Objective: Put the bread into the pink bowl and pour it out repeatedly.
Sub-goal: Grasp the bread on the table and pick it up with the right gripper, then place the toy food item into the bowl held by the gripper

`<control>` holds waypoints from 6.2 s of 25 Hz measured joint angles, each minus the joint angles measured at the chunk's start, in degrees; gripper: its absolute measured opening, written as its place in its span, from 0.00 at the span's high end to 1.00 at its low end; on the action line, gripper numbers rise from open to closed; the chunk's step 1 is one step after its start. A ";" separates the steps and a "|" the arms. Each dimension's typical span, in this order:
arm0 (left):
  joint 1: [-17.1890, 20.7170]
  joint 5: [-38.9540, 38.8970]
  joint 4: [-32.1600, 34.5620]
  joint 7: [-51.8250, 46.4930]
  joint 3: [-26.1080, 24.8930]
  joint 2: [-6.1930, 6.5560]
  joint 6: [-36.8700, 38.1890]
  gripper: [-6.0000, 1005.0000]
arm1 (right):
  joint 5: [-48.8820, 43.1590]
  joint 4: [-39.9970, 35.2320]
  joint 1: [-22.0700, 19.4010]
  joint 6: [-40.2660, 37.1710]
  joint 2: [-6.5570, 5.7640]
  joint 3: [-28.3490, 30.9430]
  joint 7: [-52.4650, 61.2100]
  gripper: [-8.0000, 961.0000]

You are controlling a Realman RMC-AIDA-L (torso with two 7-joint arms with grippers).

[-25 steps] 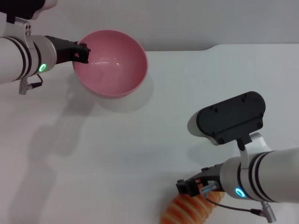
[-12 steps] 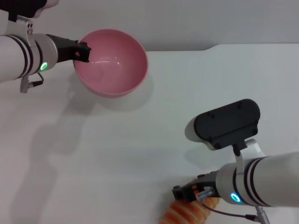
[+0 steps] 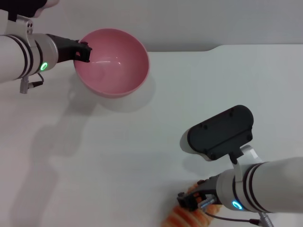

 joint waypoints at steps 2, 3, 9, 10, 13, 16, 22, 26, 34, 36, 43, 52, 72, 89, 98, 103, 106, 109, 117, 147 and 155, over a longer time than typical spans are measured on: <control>0.04 0.00 0.05 -0.01 0.00 0.00 0.01 0.94 | -0.45 -0.46 0.00 0.21 0.00 0.14 -0.20 0.41; 0.04 0.00 0.06 -0.01 0.00 0.00 0.00 0.94 | -0.88 -0.85 -0.04 0.26 0.00 0.20 -0.28 0.44; 0.03 -0.01 -0.09 -0.01 0.48 -0.04 0.04 0.94 | -3.85 -3.85 0.09 0.75 -0.03 1.14 -0.71 0.50; 0.09 -0.01 -0.12 -0.01 0.54 -0.06 0.04 0.94 | -4.07 -4.34 0.22 0.79 -0.06 1.59 -0.88 0.51; 0.36 0.00 -0.16 -0.01 0.60 -0.10 0.09 0.94 | -4.40 -5.78 0.65 0.78 -0.16 2.45 -1.11 0.53; 0.55 -0.11 -0.18 -0.01 0.70 -0.10 0.10 0.94 | -5.27 -7.13 1.03 0.68 -0.19 2.60 -1.19 0.55; 0.50 -0.45 -0.93 -0.01 1.51 -0.09 0.13 0.94 | -6.49 -10.19 1.40 0.33 -0.16 3.33 -2.22 0.59; 0.40 -0.57 -1.11 -0.01 1.76 -0.09 0.14 0.94 | -8.13 -12.49 1.48 0.41 -0.14 3.45 -2.33 0.62; 0.10 -0.63 -1.58 -0.01 2.19 -0.09 0.15 0.94 | -9.13 -14.56 1.44 -1.12 0.04 3.84 -2.55 0.93; 0.09 -0.62 -1.58 -0.01 2.23 -0.10 0.15 0.94 | -8.45 -13.83 1.19 -2.06 0.13 3.86 -2.54 0.95; -0.05 -0.61 -1.52 -0.01 2.28 -0.16 0.15 0.94 | -3.21 -8.84 2.49 -4.27 0.13 4.14 -2.59 0.84; -0.28 -0.31 -1.40 -0.01 2.28 -0.18 0.14 0.95 | -3.24 -7.64 2.84 -4.04 0.17 4.40 -2.20 0.64; -0.53 -0.18 -1.56 0.05 3.07 -0.18 0.14 0.95 | 3.77 9.51 7.33 -14.93 0.18 4.91 -2.34 0.24; -0.13 -0.18 -1.13 0.33 3.07 -0.13 0.11 0.95 | 6.58 22.92 13.78 -21.95 0.20 3.13 -3.24 0.24; -0.08 -0.36 -1.05 0.42 3.07 -0.09 0.08 0.95 | 4.76 18.71 12.83 -19.03 0.28 2.71 -3.52 0.35; -0.01 -0.35 -1.05 0.43 3.07 -0.09 0.08 0.95 | 3.71 15.96 11.93 -18.10 0.25 2.96 -3.54 0.38; 0.03 -0.41 -1.05 0.43 3.08 -0.09 0.09 0.95 | 3.01 14.71 11.42 -17.67 0.19 3.10 -3.54 0.39; 0.02 -0.34 -1.05 0.36 3.08 -0.09 0.10 0.95 | 2.15 12.54 10.72 -16.92 0.13 3.18 -3.54 0.41; -0.03 -0.26 -1.39 0.05 3.07 -0.09 0.09 0.95 | -2.68 0.48 8.19 -10.86 0.28 3.83 -3.56 0.48; 2.22 -5.24 2.32 -3.59 10.62 -0.24 -3.60 0.95 | -12.79 -2.11 9.20 -15.43 0.16 7.98 -5.84 0.72; 2.41 -5.55 2.73 -3.61 11.10 -0.27 -3.64 0.94 | -8.71 3.69 9.96 -22.01 0.17 7.72 -9.05 0.74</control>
